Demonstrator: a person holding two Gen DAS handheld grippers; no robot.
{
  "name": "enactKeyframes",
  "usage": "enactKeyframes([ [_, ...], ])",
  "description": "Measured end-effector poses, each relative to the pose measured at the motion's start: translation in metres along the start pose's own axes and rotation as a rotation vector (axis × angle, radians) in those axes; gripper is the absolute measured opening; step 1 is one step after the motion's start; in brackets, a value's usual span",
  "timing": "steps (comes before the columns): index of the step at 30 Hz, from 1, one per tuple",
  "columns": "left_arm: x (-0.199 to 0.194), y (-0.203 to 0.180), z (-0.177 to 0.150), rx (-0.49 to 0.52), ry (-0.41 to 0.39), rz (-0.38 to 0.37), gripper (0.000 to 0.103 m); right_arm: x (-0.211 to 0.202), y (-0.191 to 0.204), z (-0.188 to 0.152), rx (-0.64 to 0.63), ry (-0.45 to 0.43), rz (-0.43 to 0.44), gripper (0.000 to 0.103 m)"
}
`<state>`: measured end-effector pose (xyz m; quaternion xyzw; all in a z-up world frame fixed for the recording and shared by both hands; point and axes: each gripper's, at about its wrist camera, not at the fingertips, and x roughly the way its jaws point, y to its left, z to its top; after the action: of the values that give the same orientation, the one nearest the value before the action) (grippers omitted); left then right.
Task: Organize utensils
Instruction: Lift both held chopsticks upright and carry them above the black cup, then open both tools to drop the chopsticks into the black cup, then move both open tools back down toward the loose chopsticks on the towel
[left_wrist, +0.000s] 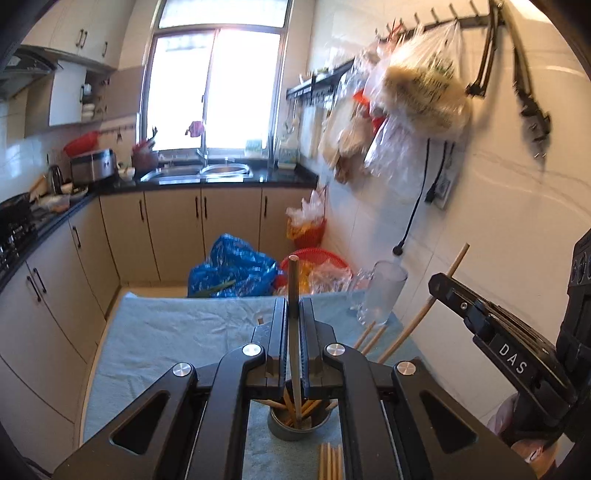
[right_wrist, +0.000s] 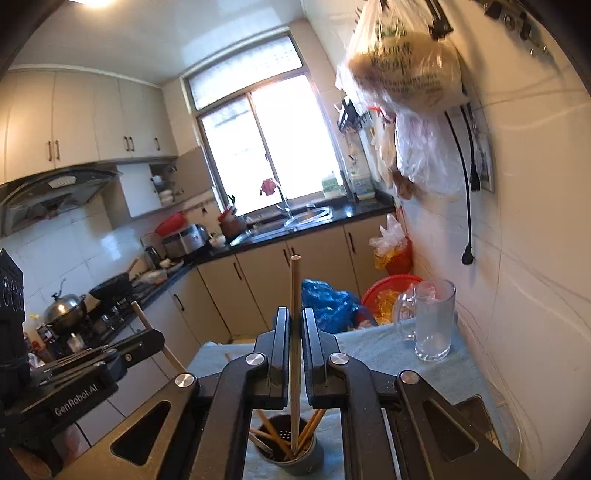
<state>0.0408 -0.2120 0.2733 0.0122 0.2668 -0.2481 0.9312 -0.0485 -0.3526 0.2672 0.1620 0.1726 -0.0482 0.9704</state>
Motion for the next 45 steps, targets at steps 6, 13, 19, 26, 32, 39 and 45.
enactKeyframes([
  [6,0.046,0.005,-0.022,-0.001,0.112,0.012,0.005,0.05,-0.017,-0.024,0.023,0.127,-0.021,0.007],
  [13,0.04,0.009,-0.03,-0.001,0.101,0.01,0.022,0.076,-0.034,-0.043,0.074,0.206,-0.025,0.009],
  [19,0.007,0.007,-0.034,0.003,0.042,0.016,0.041,0.068,-0.036,-0.04,0.072,0.191,-0.028,0.036],
  [26,-0.05,0.013,-0.056,-0.008,0.006,0.035,0.047,0.024,-0.032,-0.036,0.049,0.162,-0.031,0.044],
  [32,-0.104,0.024,-0.088,-0.032,-0.007,0.095,0.054,-0.039,-0.03,-0.048,-0.01,0.157,-0.05,0.056],
  [39,-0.165,0.019,-0.145,-0.016,0.004,0.188,0.061,-0.125,-0.032,-0.082,-0.058,0.179,-0.08,0.062],
  [45,-0.207,0.005,-0.19,0.045,-0.023,0.234,0.068,-0.2,-0.03,-0.111,-0.166,0.179,-0.144,0.067],
])
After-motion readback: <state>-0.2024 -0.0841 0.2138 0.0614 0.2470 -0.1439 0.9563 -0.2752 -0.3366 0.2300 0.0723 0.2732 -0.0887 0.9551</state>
